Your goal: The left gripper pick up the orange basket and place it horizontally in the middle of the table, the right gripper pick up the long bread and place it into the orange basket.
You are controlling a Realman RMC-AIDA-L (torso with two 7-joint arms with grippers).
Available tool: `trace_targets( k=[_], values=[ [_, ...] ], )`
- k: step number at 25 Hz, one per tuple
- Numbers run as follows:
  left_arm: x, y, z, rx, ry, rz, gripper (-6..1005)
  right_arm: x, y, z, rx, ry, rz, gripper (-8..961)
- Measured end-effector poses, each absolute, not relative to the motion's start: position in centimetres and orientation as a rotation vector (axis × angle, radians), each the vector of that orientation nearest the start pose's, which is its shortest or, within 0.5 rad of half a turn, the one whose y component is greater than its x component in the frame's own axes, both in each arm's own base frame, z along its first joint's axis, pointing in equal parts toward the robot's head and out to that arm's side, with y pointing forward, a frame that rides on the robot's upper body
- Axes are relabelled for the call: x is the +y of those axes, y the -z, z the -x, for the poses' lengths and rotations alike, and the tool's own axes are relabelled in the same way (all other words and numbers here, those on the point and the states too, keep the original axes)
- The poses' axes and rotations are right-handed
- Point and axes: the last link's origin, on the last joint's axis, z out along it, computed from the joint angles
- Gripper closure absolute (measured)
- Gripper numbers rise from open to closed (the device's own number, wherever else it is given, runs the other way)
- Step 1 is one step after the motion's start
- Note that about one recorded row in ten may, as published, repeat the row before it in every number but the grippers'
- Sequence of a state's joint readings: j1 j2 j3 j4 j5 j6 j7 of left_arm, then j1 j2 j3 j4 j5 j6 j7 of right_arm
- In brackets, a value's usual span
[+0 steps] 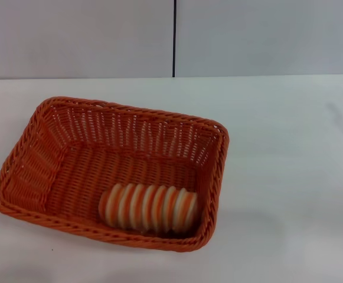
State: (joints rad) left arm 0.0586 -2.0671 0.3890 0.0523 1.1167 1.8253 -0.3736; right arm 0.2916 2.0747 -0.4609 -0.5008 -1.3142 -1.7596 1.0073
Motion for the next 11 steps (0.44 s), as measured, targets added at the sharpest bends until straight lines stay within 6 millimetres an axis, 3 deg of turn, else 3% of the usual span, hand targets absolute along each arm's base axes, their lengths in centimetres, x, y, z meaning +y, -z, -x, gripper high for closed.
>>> trace_targets(
  k=[11],
  values=[
    [11.5,-5.1,38.9,-0.436,0.787,1.351,183,26.4,-9.3,-31.8,0.383,-1.268,1.816,369]
  ],
)
